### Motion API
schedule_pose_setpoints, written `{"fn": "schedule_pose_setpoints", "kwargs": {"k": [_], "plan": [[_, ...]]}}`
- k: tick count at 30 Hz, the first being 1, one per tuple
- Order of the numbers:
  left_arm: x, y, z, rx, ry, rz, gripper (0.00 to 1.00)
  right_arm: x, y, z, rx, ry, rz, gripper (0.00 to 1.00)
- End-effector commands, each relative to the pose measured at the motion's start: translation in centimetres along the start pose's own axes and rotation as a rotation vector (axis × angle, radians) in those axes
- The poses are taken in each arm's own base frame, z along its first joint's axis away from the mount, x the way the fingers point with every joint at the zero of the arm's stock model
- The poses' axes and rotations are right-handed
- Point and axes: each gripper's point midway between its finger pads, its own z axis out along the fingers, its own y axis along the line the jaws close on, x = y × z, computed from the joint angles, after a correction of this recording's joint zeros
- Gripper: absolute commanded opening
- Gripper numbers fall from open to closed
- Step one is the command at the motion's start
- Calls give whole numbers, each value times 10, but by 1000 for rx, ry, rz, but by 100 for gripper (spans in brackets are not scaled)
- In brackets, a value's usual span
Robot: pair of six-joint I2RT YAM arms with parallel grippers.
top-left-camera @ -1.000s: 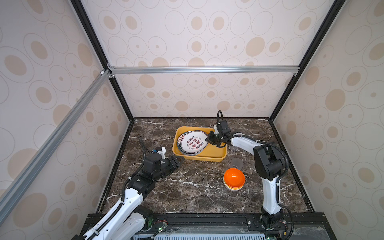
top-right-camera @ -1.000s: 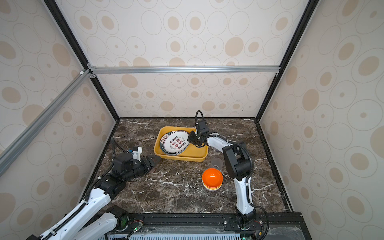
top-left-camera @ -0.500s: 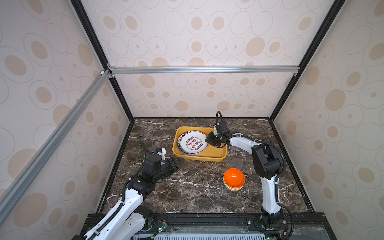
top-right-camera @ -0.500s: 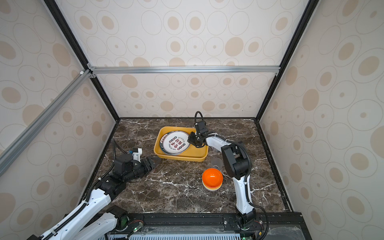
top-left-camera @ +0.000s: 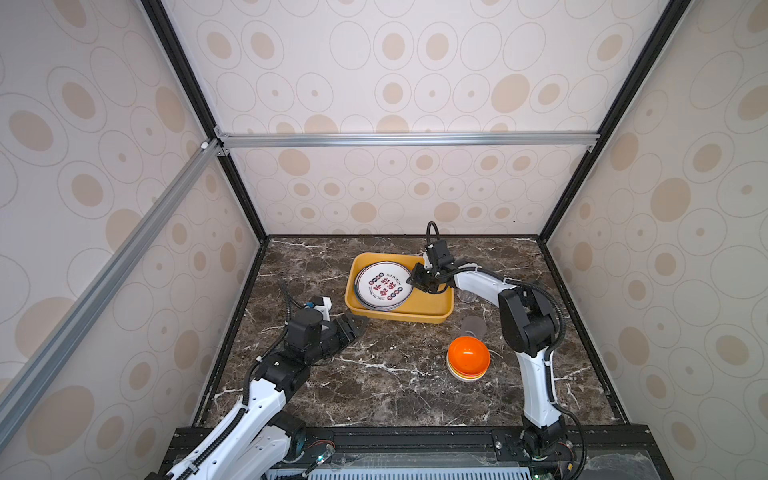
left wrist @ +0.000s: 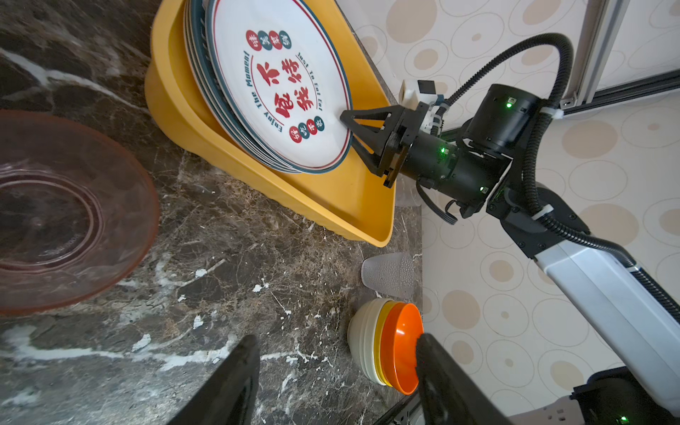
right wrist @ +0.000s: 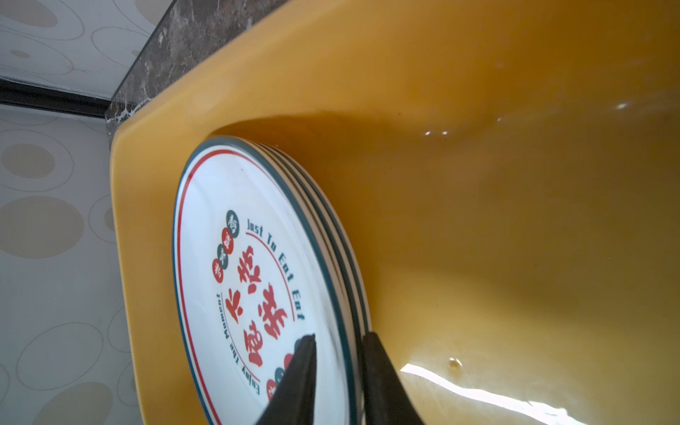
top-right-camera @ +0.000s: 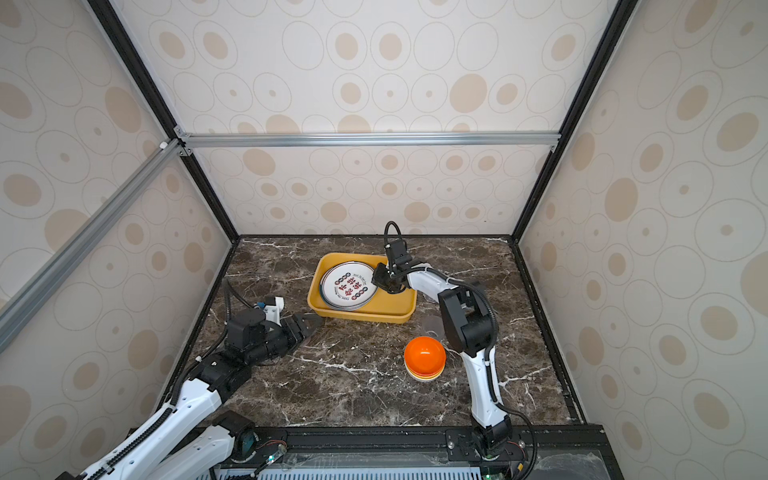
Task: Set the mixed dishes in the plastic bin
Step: 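Lower the red-and-white plate flat onto the plate stack with the right gripper, then open the right gripper and move it to the orange bowl on the bowl stack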
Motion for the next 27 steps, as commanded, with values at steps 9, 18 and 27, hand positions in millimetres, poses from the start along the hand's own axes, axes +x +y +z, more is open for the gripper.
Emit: {"fn": "schedule_pose_setpoints", "kwargs": {"k": [9, 18, 27], "plan": [[-6, -7, -3, 33, -23, -7, 67, 0, 1, -7, 54, -5, -44, 29], [-7, -16, -1, 47, -5, 38, 69, 5, -2, -49, 103, -35, -105, 32], [-6, -31, 6, 52, 38, 125, 69, 26, -7, -112, 159, -51, -190, 39]]}}
